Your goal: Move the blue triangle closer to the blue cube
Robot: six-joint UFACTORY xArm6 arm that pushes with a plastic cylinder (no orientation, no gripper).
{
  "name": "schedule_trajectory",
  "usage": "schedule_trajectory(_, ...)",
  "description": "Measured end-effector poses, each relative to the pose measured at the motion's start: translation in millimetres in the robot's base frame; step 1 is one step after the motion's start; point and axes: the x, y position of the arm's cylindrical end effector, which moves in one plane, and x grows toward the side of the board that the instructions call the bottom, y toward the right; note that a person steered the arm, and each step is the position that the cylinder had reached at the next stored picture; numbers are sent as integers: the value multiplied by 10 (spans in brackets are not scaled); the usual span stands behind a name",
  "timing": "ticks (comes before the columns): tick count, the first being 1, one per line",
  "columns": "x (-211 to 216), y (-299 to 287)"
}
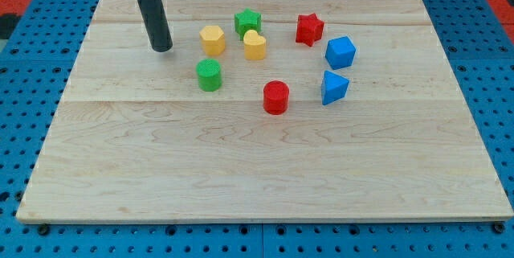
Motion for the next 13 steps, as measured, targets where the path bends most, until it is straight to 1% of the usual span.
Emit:
schedule_trajectory(1,0,0)
schedule_trajectory(2,464,-17)
schedule_trajectory(3,1079,17)
schedule_trajectory(7,1126,138)
schedule_trajectory(8,1141,-4)
schedule_trajectory(9,1670,653)
schedule_trajectory(10,1788,1214)
schedule_trajectory(11,1280,2274)
schedule_trajectory(12,1222,2633)
schedule_trajectory(13,1222,2626)
